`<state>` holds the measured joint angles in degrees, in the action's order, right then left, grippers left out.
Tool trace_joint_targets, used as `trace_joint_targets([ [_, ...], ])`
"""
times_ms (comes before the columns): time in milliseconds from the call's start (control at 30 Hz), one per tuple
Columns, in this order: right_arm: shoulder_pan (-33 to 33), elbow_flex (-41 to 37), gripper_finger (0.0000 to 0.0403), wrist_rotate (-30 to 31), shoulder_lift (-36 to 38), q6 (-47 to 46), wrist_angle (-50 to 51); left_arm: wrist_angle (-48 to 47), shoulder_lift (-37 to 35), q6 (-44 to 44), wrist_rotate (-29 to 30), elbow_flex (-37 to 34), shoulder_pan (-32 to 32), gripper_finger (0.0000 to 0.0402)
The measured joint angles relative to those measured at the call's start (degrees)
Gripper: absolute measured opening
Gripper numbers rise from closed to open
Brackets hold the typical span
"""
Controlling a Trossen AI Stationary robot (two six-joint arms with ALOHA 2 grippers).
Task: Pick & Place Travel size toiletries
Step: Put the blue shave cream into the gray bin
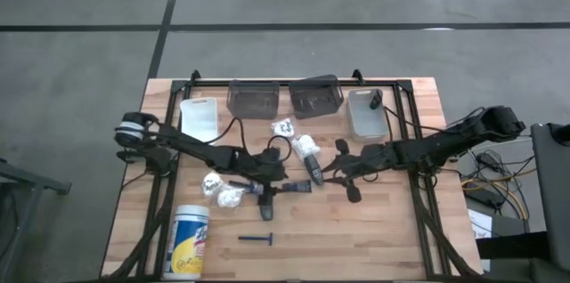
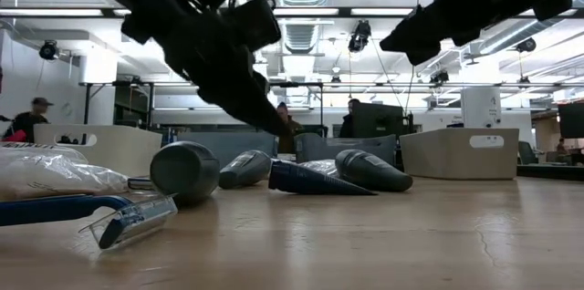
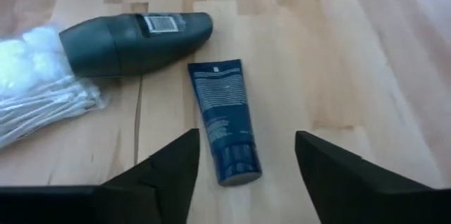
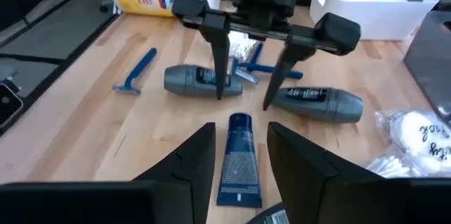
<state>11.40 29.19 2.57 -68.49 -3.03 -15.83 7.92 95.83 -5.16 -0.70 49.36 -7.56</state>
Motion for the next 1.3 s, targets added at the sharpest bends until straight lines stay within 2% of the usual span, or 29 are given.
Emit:
trace_joint_targets([
  [167,0.0,-0.1,0.0115,0.0,-1.2,0.1,-0.1,3.3,3.3,-1.3,1.2,0.0,-0.3,0.0267],
  [500,0.0,0.7,0.0100,0.0,-5.7,2.7,-4.3,5.8,8.7,-3.7,2.4,0.0,-0.7,0.0264],
  [600,0.0,1.2,0.0094,0.0,-7.6,3.5,-5.8,6.6,9.2,-4.6,4.5,0.1,-0.8,0.0261],
  [767,0.0,1.9,0.0079,0.0,-10.4,3.7,-7.8,7.1,9.7,-5.1,5.8,0.1,-0.8,0.0234],
  [1100,0.0,2.3,0.0051,0.0,-13.0,3.2,-7.5,7.2,9.7,-6.2,6.9,0.1,-0.8,0.0130],
  [1300,0.0,2.3,0.0043,-0.2,-11.4,3.7,-7.1,6.7,8.2,-8.7,6.0,0.1,-0.8,0.0134],
])
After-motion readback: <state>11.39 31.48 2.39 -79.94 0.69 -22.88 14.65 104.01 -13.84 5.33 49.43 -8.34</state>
